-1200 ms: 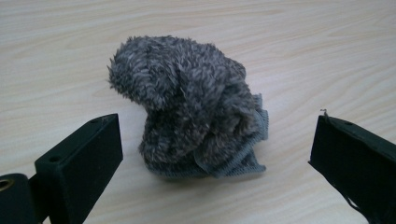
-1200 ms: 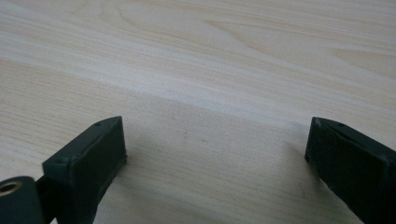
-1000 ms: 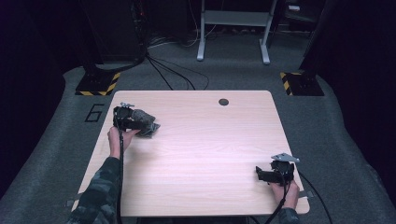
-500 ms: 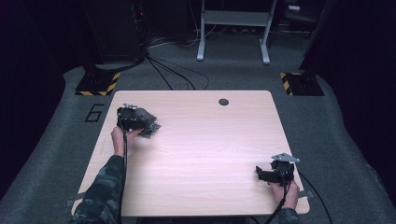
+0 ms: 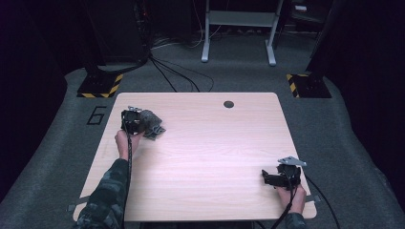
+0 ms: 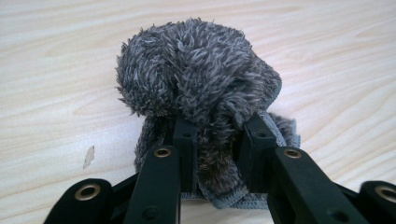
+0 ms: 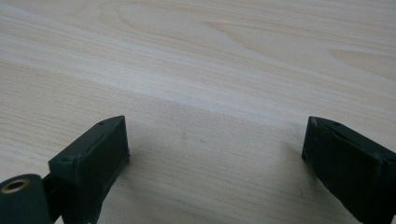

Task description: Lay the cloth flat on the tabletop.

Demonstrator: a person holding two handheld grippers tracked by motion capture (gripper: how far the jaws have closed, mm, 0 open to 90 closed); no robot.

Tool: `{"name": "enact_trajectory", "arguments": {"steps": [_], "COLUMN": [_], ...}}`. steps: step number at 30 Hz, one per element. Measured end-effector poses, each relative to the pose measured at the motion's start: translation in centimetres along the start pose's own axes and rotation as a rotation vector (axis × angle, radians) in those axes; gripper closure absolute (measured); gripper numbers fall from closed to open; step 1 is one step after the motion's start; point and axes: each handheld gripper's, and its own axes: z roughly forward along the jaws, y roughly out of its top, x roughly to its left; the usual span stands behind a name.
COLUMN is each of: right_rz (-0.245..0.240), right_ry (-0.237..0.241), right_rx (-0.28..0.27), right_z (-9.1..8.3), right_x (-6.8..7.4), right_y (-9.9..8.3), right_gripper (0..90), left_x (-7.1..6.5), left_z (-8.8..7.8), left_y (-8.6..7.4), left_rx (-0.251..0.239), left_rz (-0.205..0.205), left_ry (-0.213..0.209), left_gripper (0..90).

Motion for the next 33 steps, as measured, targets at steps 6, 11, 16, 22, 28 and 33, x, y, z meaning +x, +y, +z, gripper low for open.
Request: {"name": "enact_trajectory", "arguments": {"steps": [6, 11, 16, 22, 28, 33], "right_rz": [-0.006, -0.005, -0.005, 0.0, 0.001, 0.002], "right_ry": [0.002, 0.002, 0.001, -0.001, -0.002, -0.003], "right_rx": [0.0, 0.0, 0.0, -0.002, -0.003, -0.003], "right_z": [0.0, 0.0, 0.0, 0.0, 0.0, 0.0], "right_x": [0.0, 0.0, 0.0, 0.0, 0.0, 0.0], "right_y": [0.0, 0.0, 0.0, 0.0, 0.0, 0.0], "right_gripper": [6.8, 6.8, 6.9, 7.1, 7.3, 7.5], "left_x": [-0.8, -1.8, -3.2, -5.2, -7.4, -9.2], "left_z": [-1.8, -3.6, -5.4, -7.5, -9.3, -9.9], "left_y": [0.6, 1.1, 1.5, 1.8, 1.7, 1.0], "left_rx": [-0.061, -0.103, -0.126, -0.154, -0.176, -0.171], "left_rz": [0.004, 0.025, 0.061, 0.11, 0.171, 0.198], "left_ry": [-0.024, -0.053, -0.088, -0.137, -0.179, -0.212], "left_gripper": [72.2, 72.2, 72.2, 72.1, 72.0, 72.0]}}
